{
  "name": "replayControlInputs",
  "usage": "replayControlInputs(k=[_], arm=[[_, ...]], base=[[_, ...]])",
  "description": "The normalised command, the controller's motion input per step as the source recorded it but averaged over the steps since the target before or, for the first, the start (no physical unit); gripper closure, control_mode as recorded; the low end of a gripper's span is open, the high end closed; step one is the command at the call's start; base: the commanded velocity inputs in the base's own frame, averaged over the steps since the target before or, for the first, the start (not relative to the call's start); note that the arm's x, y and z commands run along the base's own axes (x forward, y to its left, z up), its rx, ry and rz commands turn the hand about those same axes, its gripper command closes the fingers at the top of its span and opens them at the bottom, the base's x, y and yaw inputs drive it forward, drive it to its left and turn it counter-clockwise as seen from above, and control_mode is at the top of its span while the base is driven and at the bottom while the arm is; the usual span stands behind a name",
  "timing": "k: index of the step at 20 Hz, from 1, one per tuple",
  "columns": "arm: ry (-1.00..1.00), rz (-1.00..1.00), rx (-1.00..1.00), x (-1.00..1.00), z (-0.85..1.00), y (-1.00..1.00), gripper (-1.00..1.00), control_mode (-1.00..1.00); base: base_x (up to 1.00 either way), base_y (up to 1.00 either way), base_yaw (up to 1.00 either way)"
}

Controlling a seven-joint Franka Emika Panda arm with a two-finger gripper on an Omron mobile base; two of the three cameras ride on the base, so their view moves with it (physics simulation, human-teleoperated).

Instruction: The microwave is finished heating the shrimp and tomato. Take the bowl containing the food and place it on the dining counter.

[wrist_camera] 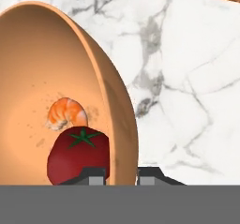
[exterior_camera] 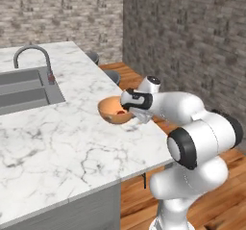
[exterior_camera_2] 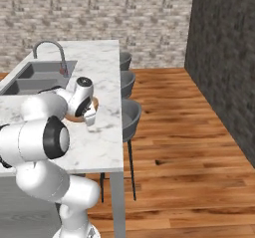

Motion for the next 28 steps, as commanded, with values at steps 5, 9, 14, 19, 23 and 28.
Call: replayControlInputs(k=[5, 9, 14, 19, 23, 28], arm=[[0.0, -0.03, 0.0, 0.79, -0.56, 0.06, 1.0, -1.0], [0.0, 0.0, 0.0, 0.48, -0.45, 0.0, 1.0, -1.0], [0.0, 0.0, -0.03, -0.02, -0.11, 0.33, 1.0, -1.0], [0.0, 0.0, -0.02, -0.05, -0.12, 0.41, 1.0, -1.0], [0.0, -0.01, 0.0, -0.09, 0.3, 0.11, -1.0, -1.0], [0.0, -0.01, 0.03, -0.76, 0.98, -0.17, -1.0, -1.0]], base=[[0.0, 0.0, 0.0], [0.0, 0.0, 0.0], [0.0, 0.0, 0.0], [0.0, 0.0, 0.0], [0.0, 0.0, 0.0], [0.0, 0.0, 0.0]])
